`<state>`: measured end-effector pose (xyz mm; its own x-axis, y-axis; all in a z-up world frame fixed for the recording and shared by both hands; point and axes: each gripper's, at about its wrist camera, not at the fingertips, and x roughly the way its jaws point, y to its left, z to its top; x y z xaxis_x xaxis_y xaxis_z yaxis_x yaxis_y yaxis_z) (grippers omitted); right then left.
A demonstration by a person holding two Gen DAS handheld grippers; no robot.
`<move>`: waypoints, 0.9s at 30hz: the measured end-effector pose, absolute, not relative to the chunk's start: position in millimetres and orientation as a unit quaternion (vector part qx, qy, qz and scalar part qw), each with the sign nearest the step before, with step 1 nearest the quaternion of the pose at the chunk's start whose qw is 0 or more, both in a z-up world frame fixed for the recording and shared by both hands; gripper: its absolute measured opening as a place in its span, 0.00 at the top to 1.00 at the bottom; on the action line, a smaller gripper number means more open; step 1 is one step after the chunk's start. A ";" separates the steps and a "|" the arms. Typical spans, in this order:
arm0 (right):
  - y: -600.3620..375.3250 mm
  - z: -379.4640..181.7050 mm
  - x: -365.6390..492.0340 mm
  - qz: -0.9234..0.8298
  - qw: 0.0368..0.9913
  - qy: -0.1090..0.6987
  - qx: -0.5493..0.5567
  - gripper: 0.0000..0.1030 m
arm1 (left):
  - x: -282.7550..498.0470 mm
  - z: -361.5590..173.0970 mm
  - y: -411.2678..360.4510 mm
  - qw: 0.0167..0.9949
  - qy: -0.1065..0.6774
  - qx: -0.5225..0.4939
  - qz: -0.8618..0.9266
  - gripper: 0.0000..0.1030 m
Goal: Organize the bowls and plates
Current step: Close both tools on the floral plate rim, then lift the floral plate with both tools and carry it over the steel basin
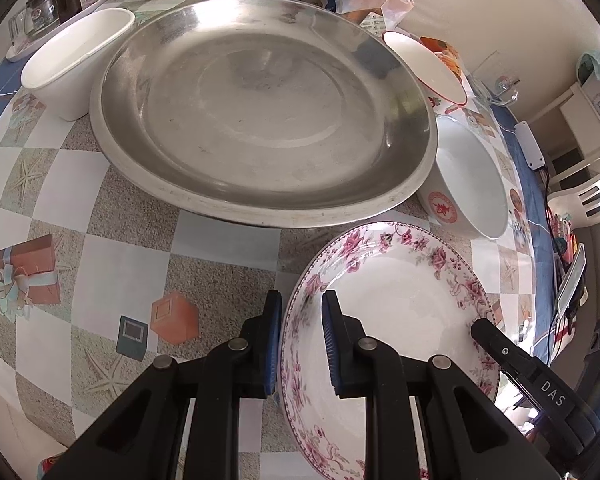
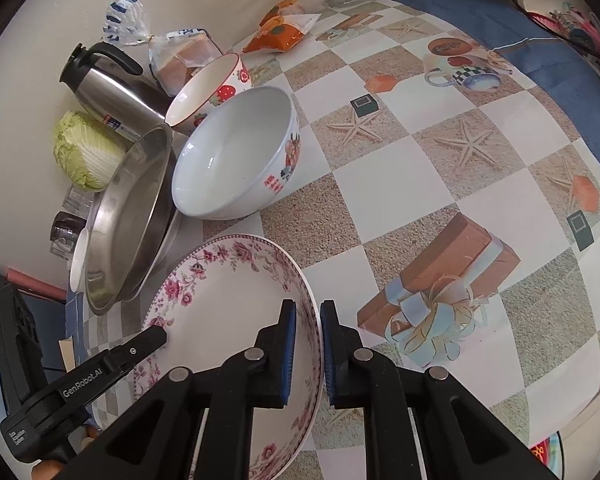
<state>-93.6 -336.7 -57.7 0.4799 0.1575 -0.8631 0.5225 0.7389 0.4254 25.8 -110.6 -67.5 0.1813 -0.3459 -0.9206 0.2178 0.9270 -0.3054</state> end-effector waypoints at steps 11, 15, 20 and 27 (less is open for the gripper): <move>-337.3 -43.7 -102.6 -0.111 0.798 0.488 0.335 0.87 | 18.1 -49.7 -102.9 0.778 0.594 -0.046 -0.199 0.80; -337.1 -38.1 -106.5 -0.110 0.803 0.481 0.334 0.87 | 14.5 -43.1 -99.7 0.783 0.586 -0.043 -0.205 0.80; -336.7 -32.4 -109.9 -0.109 0.809 0.473 0.331 0.87 | 10.8 -39.0 -98.1 0.786 0.580 -0.041 -0.210 0.80; -337.6 -22.2 -114.7 -0.108 0.820 0.457 0.328 0.87 | 7.8 -25.4 -97.0 0.796 0.562 -0.043 -0.221 0.80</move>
<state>-114.7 -337.6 -22.2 0.5583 0.1220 -0.8206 0.4775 0.7616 0.4381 7.8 -97.0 -25.4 0.2716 -0.4004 -0.8752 0.3038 0.8985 -0.3168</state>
